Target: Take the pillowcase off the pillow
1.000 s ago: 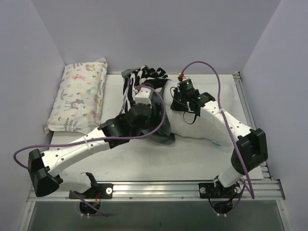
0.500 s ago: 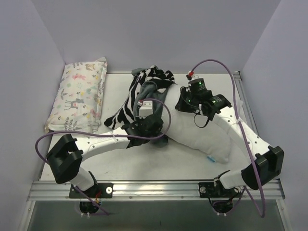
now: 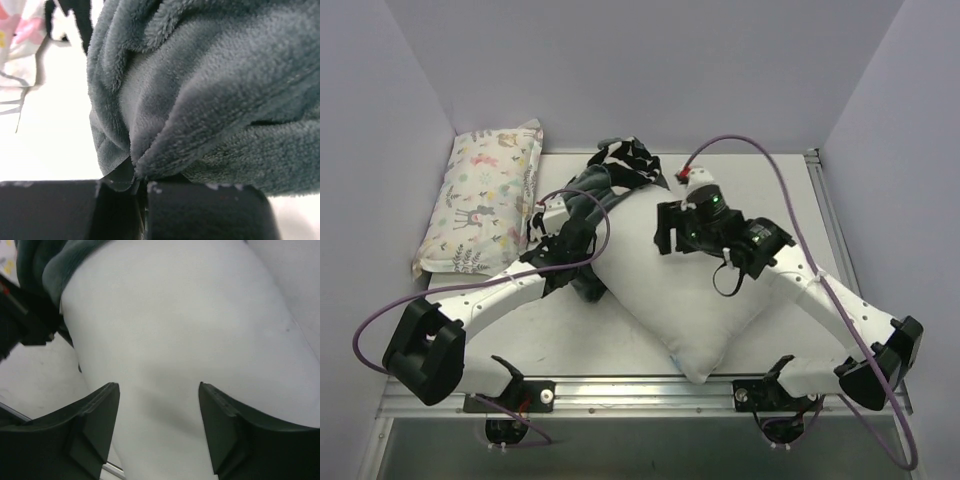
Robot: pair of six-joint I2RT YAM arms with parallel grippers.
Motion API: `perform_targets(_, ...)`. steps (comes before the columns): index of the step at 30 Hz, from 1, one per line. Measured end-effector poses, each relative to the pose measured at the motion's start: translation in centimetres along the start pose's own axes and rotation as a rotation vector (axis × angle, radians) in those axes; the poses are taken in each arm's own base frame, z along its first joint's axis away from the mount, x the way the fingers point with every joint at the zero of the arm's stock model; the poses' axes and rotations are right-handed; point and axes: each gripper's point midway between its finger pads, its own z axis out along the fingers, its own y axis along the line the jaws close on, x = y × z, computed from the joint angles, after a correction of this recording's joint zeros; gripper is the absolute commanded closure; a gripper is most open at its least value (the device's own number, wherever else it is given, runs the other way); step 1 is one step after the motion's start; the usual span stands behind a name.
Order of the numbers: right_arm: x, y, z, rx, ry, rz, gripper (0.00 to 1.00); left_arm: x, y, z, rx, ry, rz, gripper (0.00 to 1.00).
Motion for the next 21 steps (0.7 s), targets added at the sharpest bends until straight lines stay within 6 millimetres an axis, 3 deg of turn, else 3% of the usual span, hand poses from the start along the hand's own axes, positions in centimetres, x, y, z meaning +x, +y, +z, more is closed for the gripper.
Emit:
perform_targets(4, 4.3, 4.7, 0.3, -0.037, 0.013, -0.239, 0.13, 0.1, -0.9, -0.1, 0.043, 0.003, 0.001, 1.00)
perform_targets(9, 8.6, 7.2, 1.7, -0.011, 0.023, -0.472, 0.03, 0.2, -1.0, -0.6, 0.080, 0.009, 0.001, 1.00)
perform_targets(12, 10.0, 6.7, 4.1, 0.064, 0.034, -0.544, 0.01, -0.1, -1.2, -0.9, 0.101, 0.011, -0.004, 1.00)
perform_targets(16, 12.2, 4.1, 7.4, 0.207, 0.077, -0.622, 0.05, -0.6, -1.2, -1.2, 0.121, 0.020, -0.018, 1.00)
perform_targets(17, 12.4, 3.6, 7.9, 0.240, 0.079, -0.633, 0.08, -0.8, -1.2, -1.2, 0.125, 0.025, -0.020, 1.00)
perform_targets(19, 12.4, 2.7, 8.8, 0.299, 0.084, -0.638, 0.41, -1.2, -1.3, -1.2, 0.133, 0.031, -0.022, 1.00)
perform_targets(20, 12.1, 2.3, 9.1, 0.322, 0.085, -0.628, 0.96, -1.4, -1.4, -1.2, 0.138, 0.032, -0.022, 1.00)
perform_targets(21, 11.7, 1.8, 9.3, 0.343, 0.086, -0.608, 1.00, -1.7, -1.6, -1.3, 0.141, 0.033, -0.023, 1.00)
